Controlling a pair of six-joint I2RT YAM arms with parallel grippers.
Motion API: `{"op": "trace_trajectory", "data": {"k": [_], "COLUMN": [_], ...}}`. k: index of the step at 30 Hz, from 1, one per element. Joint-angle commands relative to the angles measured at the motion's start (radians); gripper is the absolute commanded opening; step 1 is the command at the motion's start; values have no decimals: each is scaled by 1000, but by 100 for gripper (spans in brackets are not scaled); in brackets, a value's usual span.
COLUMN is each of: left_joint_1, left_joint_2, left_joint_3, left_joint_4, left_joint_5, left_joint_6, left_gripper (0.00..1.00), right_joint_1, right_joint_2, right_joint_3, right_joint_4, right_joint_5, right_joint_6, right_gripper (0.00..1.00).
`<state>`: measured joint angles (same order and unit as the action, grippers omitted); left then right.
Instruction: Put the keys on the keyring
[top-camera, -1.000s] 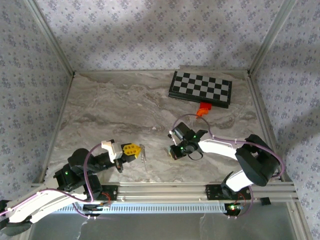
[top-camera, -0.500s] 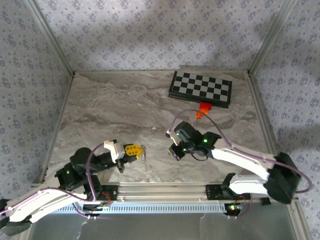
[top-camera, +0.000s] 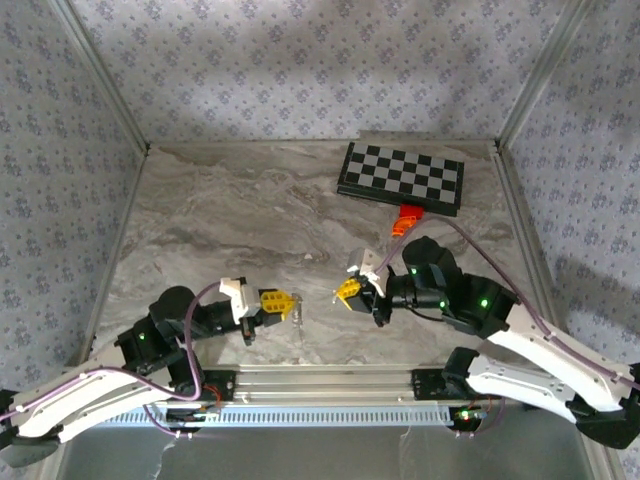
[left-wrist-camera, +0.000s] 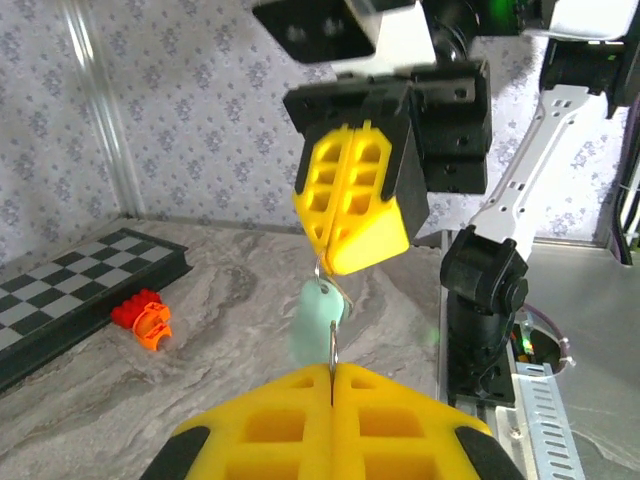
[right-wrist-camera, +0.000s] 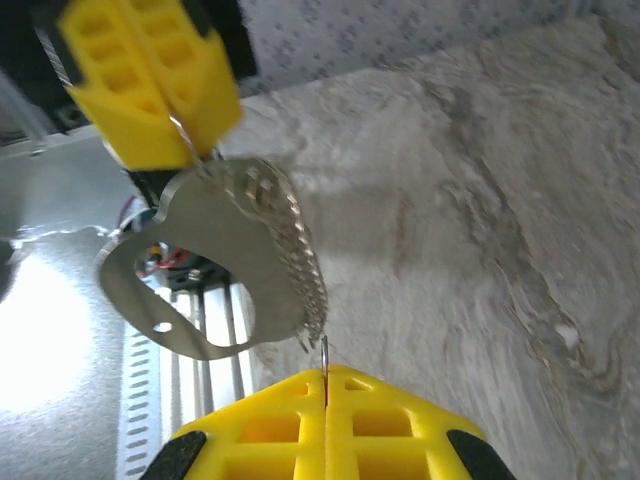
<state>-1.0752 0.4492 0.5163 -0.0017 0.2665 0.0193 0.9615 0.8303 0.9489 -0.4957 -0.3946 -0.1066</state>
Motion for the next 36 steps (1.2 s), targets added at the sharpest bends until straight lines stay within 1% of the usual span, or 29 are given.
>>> {"op": "trace_trajectory", "data": {"k": [1,8,12,24,30,33,35,36], "left_joint_1": [1,1,1,1,0,0,0,0], "left_joint_2": [30,68,87,105,99,93,86,81], "left_joint_3": [59,63,62,68,65,65,59,55], "left_joint_4": [51,95,121,140,140,134,128,124], "left_joint_5": [63,89,94,112,107,89,59,33], "left_joint_6": [36,53,59,71,69,70,70,70], "left_gripper": [0,0,0,0,0,0,0,0], "right_joint_1": [12,22,26,36,37,36,31,23], "right_joint_2": [38,43,41,32,31,26,26,29], "right_joint_3": [80,79,56,17,13,12,9,5], "right_joint_4": [-69,-14,56,144,148,121,78,58], "right_joint_5": [-110,-139,-170,-177,-172,-129,-69,-13], "right_joint_6": [-62,-50,-4,47,49,47,70,87], "right_gripper": [0,0,0,0,0,0,0,0]}}
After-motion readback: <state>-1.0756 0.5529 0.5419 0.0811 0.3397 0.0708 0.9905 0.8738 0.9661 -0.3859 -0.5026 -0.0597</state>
